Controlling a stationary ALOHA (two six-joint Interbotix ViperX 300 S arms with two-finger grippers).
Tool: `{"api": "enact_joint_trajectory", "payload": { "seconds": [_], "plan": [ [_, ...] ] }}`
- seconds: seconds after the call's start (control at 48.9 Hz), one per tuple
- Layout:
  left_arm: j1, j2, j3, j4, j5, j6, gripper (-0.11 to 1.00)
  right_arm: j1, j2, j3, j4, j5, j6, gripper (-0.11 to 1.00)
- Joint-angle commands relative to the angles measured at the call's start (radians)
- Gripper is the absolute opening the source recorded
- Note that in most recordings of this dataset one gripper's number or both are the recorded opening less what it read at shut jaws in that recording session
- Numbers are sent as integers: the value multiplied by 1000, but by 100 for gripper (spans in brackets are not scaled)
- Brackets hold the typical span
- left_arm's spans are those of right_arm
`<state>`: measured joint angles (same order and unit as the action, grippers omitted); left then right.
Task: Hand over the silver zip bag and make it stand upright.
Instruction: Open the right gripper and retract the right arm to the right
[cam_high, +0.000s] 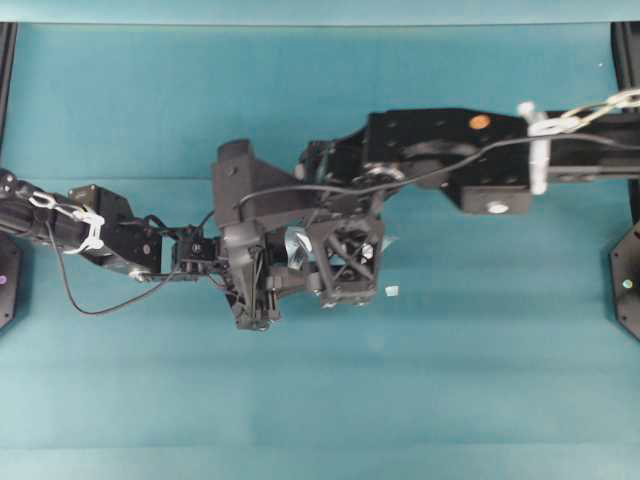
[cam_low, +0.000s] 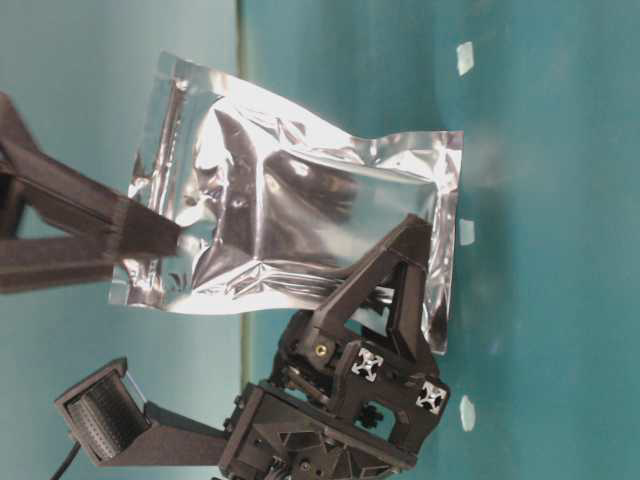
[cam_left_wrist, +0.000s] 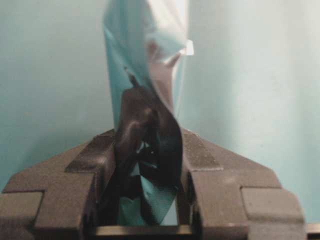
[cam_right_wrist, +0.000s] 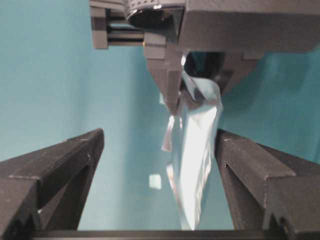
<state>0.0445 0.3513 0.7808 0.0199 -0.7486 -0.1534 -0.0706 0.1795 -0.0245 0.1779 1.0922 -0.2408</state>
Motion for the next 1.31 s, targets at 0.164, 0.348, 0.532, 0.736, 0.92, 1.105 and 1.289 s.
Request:
{"api": "enact_joint_trajectory", "payload": {
  "seconds": [0.164, 0.348, 0.532, 0.736, 0.92, 1.105, 1.289],
  "plan": [
    [0, 2, 5, -2, -5, 2, 23, -2, -126, 75, -20, -8, 72, 97],
    [0, 3, 9, -2, -8, 5, 23, -2, -222, 181, -55, -43, 129, 97],
    [-9, 6, 6, -2, -6, 41, 23, 0, -336, 288, -100, -124, 213, 97],
    [-15, 17, 6, -2, -8, 46, 23, -2, -460, 426, -130, -202, 319, 97],
    [-23, 18, 5, -2, -12, 46, 23, 5, -591, 565, -132, -314, 407, 97],
    [-31, 18, 9, -2, -23, 46, 23, 8, -726, 684, -133, -451, 416, 97],
    [-34, 18, 11, -2, -25, 46, 23, 8, -828, 785, -133, -561, 420, 96]
  ]
}}
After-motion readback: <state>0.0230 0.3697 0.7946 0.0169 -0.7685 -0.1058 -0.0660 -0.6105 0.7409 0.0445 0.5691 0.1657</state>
